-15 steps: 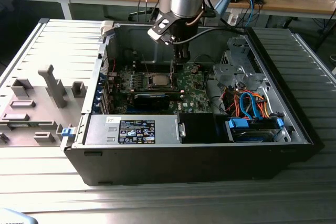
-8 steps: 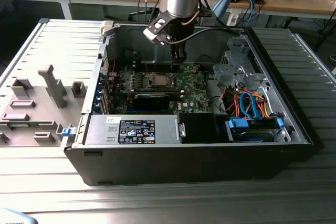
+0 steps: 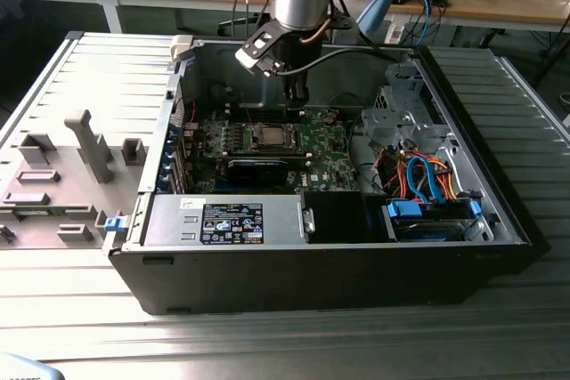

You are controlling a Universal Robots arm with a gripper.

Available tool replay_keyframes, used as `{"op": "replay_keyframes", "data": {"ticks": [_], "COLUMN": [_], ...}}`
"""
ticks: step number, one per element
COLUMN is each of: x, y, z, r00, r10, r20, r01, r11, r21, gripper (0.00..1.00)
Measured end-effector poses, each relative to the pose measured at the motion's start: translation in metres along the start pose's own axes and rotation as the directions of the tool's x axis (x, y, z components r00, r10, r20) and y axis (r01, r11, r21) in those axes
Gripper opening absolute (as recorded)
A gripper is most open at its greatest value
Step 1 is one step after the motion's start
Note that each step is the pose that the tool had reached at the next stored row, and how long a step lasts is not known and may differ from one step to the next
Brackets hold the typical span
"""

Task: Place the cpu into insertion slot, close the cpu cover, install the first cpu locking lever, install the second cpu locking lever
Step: 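Close the cpu cover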

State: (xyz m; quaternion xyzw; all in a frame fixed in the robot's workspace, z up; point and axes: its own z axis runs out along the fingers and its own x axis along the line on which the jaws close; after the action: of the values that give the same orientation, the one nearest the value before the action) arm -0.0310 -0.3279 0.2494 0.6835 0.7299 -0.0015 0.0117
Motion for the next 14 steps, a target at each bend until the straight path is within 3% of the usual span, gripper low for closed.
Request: {"op": "replay_keyframes", "data": {"ticks": [14], "x": [0.0012], "y": [-0.017], "z": [0.0055], "r00": [1.0], "r10": [0.0], "r20": [-0.0001], "r01": [0.0], "r11": [1.0], "r21": [-0.0001], "gripper": [0.11]}}
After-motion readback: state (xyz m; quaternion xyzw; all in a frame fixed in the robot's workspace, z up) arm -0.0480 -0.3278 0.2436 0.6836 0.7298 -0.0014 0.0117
